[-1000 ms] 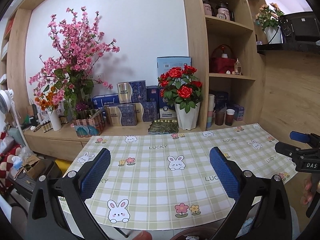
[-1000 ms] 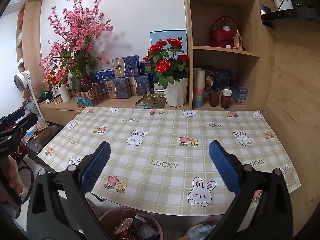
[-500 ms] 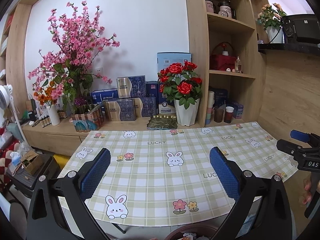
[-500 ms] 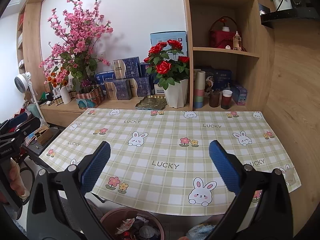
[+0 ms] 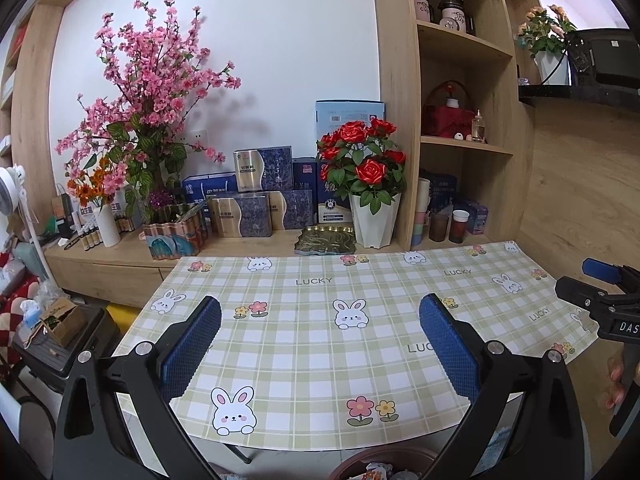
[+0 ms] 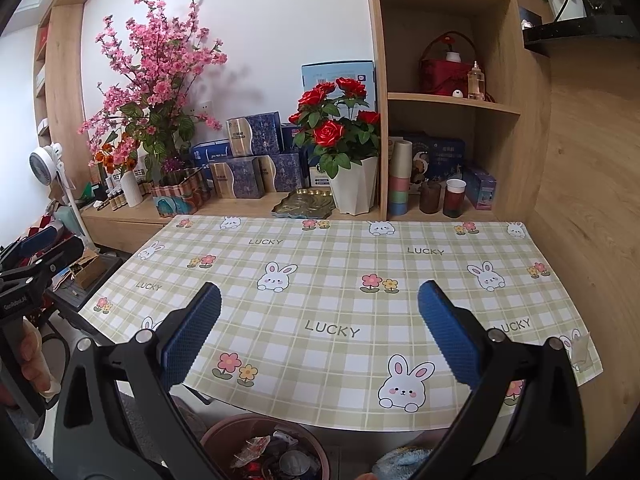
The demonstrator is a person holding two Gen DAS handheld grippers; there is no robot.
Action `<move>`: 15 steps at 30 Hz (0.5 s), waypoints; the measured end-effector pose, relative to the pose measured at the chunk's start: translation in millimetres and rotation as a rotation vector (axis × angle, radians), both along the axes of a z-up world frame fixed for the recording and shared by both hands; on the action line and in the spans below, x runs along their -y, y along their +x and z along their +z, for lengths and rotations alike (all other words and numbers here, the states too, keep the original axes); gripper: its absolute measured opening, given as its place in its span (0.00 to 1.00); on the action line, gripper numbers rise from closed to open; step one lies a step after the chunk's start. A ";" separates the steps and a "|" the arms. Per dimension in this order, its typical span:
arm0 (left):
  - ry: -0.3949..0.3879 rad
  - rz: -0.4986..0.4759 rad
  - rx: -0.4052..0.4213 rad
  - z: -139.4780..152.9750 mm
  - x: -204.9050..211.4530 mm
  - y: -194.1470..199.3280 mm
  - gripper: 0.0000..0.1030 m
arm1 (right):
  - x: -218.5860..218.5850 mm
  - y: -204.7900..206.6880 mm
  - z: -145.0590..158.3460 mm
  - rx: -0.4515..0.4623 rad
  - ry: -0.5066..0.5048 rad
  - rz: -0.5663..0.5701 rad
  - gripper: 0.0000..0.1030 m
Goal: Collect trash
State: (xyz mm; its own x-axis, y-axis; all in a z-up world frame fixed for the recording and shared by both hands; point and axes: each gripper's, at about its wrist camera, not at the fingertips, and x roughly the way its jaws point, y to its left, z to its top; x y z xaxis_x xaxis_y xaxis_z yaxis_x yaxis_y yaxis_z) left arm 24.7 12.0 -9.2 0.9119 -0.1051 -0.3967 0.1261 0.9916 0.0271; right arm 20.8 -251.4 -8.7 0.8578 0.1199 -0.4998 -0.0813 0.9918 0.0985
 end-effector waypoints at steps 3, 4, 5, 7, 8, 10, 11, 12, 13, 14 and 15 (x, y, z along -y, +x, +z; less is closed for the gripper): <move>-0.001 0.003 -0.005 -1.7 -0.7 1.6 0.94 | -0.5 -0.2 0.1 0.000 -0.001 -0.001 0.94; 0.002 0.005 -0.005 -2.5 -0.8 2.1 0.94 | -0.6 -0.1 0.1 0.000 -0.001 -0.003 0.94; 0.004 0.006 -0.005 -3.2 -0.9 2.1 0.94 | -0.6 -0.2 0.2 -0.001 -0.001 -0.002 0.94; 0.007 0.008 -0.006 -2.9 -1.5 2.6 0.94 | -0.7 -0.4 0.4 0.001 -0.001 -0.003 0.94; 0.008 0.010 -0.006 -3.5 -1.9 2.3 0.94 | -0.9 -0.4 0.4 0.001 -0.001 -0.003 0.94; 0.004 0.013 -0.012 -2.7 -3.3 3.2 0.94 | -2.0 -0.2 0.5 0.001 -0.001 -0.002 0.94; 0.001 0.016 -0.015 -2.7 -4.6 3.4 0.94 | -2.2 -0.2 0.5 0.001 -0.002 -0.002 0.94; 0.000 0.018 -0.015 -2.3 -4.9 4.0 0.94 | -1.8 -0.1 0.4 0.001 -0.002 -0.002 0.94; 0.000 0.020 -0.015 -2.0 -5.3 4.5 0.94 | -1.8 -0.1 0.4 0.001 -0.002 -0.002 0.94; 0.002 0.020 -0.017 -2.3 -5.5 4.5 0.94 | -2.1 -0.4 0.5 0.001 -0.002 -0.003 0.94; 0.002 0.021 -0.017 -1.9 -5.5 4.6 0.94 | -1.9 -0.2 0.5 0.001 -0.001 -0.003 0.94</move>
State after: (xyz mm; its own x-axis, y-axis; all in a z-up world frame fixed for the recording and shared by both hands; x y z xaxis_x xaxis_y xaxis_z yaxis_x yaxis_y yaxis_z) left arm 29.3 17.5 -11.1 0.9070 -0.0854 -0.4125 0.1061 0.9940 0.0274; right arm 20.6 -249.5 -8.2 0.8587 0.1171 -0.4990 -0.0786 0.9921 0.0977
